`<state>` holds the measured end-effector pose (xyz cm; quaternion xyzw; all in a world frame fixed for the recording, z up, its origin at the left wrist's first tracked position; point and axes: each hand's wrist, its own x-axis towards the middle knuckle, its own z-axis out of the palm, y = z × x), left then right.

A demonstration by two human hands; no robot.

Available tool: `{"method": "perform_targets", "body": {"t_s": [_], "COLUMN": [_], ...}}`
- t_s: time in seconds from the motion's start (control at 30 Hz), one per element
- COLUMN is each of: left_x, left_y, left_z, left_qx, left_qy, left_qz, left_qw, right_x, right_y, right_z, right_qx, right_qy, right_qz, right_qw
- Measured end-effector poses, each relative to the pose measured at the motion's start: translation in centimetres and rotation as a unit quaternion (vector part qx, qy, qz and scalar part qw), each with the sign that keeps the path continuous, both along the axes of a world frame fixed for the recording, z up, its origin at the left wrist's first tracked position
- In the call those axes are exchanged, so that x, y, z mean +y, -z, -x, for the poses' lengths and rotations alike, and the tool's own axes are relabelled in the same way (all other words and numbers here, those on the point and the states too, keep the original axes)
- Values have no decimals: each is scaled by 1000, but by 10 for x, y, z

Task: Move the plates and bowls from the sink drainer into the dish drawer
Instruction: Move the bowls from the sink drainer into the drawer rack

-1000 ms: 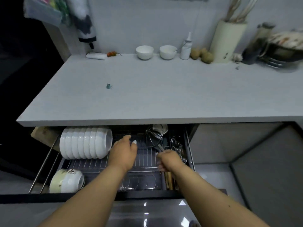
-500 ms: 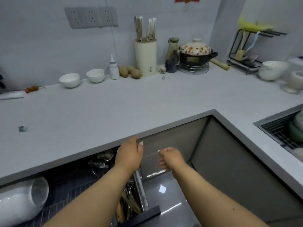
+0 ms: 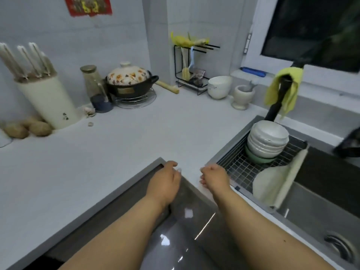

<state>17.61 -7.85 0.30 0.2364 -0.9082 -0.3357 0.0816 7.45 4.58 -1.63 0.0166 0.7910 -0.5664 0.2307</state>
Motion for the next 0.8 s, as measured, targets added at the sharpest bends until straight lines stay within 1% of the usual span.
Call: {"method": "perform_targets", "body": {"t_s": [0.2, 0.3, 0.37, 0.43, 0.6, 0.7, 0.8], "left_x": [38, 53, 61, 68, 80, 84, 85], "left_y": [6, 5, 5, 6, 9, 10, 10], "left_z": [100, 131, 146, 157, 171, 173, 173], "left_qx": [6, 10, 9, 5, -6, -7, -3], "left_qy": [56, 72, 83, 92, 98, 102, 98], "left_qz": [-50, -71, -76, -73, -85, -88, -97], "left_qw": [997, 995, 994, 993, 992, 991, 990], "right_x": [61, 87, 102, 112, 126, 129, 130], "right_y": [-1, -11, -14, -15, -12, -12, -16], "right_z": [106, 145, 169, 188, 219, 230, 235], "right_qx": [72, 104, 121, 127, 115, 120, 164], "right_qy": [112, 164, 181, 173, 110, 55, 44], "right_qz": [-41, -79, -108, -144, -242, -295, -292], "right_qw": [990, 978, 970, 966, 957, 946, 941]}}
